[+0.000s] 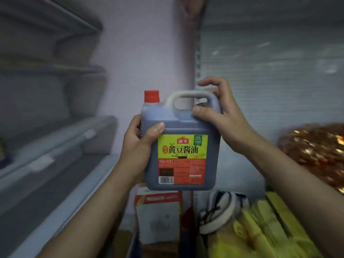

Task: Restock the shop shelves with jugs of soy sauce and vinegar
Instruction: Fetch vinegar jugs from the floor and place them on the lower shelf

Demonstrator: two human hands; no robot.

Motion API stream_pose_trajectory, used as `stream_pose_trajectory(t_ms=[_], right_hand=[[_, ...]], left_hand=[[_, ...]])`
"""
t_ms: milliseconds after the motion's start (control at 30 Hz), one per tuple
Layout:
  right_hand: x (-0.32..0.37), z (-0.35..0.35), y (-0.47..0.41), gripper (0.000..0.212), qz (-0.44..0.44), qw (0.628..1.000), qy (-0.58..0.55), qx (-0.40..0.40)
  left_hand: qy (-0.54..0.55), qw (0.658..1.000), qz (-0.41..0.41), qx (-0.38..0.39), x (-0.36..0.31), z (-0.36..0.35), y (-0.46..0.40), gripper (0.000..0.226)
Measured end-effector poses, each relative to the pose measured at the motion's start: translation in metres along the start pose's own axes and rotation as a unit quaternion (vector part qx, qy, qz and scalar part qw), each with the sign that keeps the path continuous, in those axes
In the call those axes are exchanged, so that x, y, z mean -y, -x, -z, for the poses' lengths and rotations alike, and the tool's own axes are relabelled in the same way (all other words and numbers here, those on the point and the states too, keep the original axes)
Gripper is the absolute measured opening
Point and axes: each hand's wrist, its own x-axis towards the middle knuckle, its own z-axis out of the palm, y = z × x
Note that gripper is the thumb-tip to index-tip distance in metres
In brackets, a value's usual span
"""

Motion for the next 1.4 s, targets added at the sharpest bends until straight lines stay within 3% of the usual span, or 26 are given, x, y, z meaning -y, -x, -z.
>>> stream_pose_trajectory(t_ms=[233, 367, 533, 667, 900, 1100, 1400], right_hand=[[0.009, -0.158, -0.063, 0.073, 0.121, 0.989, -0.052, 0.063], [0.001, -0.236, -0.073, 0.097, 0.099, 0.980, -0.158, 0.075], [-0.004, -0.296, -0.106, 0.086, 0.088, 0.969, -0.216, 0.088], [-0.018, -0.326, -0.126, 0.083, 0.058, 0.958, -0.256, 0.115], [-0.055, -0.369, -0.171, 0.083, 0.033, 0.934, -0.305, 0.185], [-0.107, -0.410, -0.222, 0.075, 0.038, 0.906, -0.337, 0.253], [-0.182, -0.501, -0.322, 0.081, 0.116, 0.849, -0.373, 0.355]], left_hand=[[-0.041, 0.983, -0.066, -0.168, -0.059, 0.139, -0.007, 0.075], [-0.087, 0.971, -0.088, -0.202, -0.078, 0.200, -0.021, 0.081], [-0.164, 0.957, -0.107, -0.216, -0.090, 0.246, -0.035, 0.084], [-0.231, 0.947, -0.157, -0.161, -0.089, 0.270, -0.043, 0.088], [-0.457, 0.866, -0.145, -0.142, -0.075, 0.310, -0.067, 0.061], [-0.483, 0.857, -0.103, -0.148, -0.052, 0.348, -0.105, 0.058], [-0.504, 0.815, -0.100, -0.267, -0.011, 0.387, -0.171, 0.050]])
